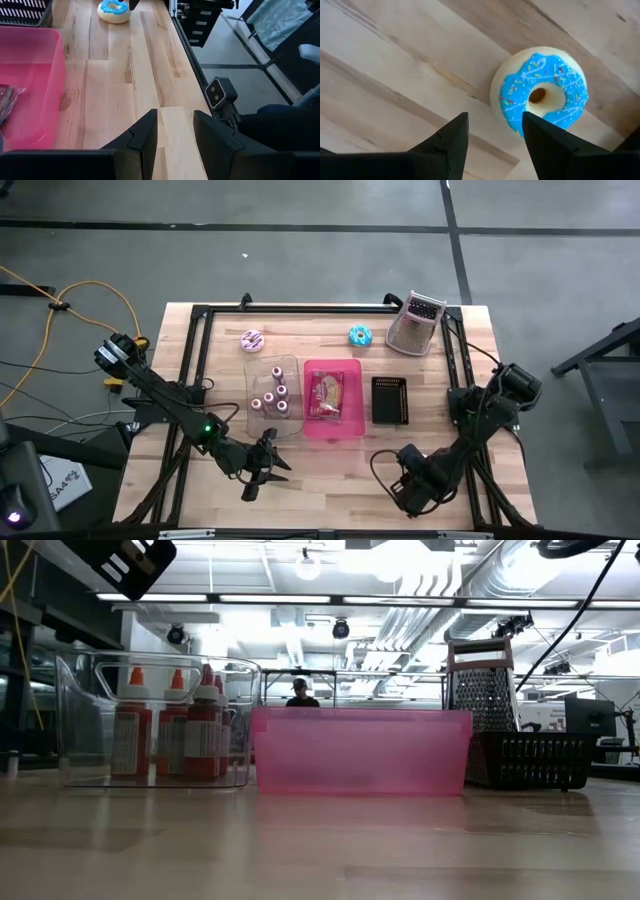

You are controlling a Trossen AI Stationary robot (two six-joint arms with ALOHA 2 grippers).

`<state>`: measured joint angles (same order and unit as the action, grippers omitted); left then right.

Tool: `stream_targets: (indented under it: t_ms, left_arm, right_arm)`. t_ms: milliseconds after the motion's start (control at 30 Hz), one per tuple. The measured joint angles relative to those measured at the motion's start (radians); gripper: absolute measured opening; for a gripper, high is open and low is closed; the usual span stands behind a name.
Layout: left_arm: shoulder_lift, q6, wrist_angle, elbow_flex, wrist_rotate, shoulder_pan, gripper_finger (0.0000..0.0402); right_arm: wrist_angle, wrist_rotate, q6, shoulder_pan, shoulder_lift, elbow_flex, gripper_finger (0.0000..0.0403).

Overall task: Pick & Place Food Item
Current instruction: Put the bottom blue donut into the black bin

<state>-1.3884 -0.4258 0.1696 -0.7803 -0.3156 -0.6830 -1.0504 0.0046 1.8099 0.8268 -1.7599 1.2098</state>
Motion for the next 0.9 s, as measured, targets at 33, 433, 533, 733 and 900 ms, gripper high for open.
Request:
stream_targets:
  t_ms: [33,433,533,733,900]
  left_arm:
    - [0.000,-0.001,0.000,0.000,0.000,0.000,0.0122]
    - [0.000,-0.001,0.000,0.000,0.003,0.000,0.0122]
    - [-0.001,-0.001,0.000,0.000,0.003,0.000,0.0122]
    - [-0.001,-0.001,0.000,0.000,0.003,0.000,0.0122]
    - [-0.001,-0.001,0.002,0.000,0.002,0.000,0.0122]
  right_arm:
    - [0.000,0.010,0.000,0.001,0.000,0.000,0.0174]
    - [-0.019,0.017,0.000,0.017,-0.053,0.000,0.0173]
    - [-0.018,0.014,0.000,0.021,-0.079,0.000,0.0174]
    - [-0.018,0.015,-0.007,0.024,-0.125,0.000,0.0174]
    - [-0.016,-0.001,-0.011,0.024,-0.163,0.000,0.0174]
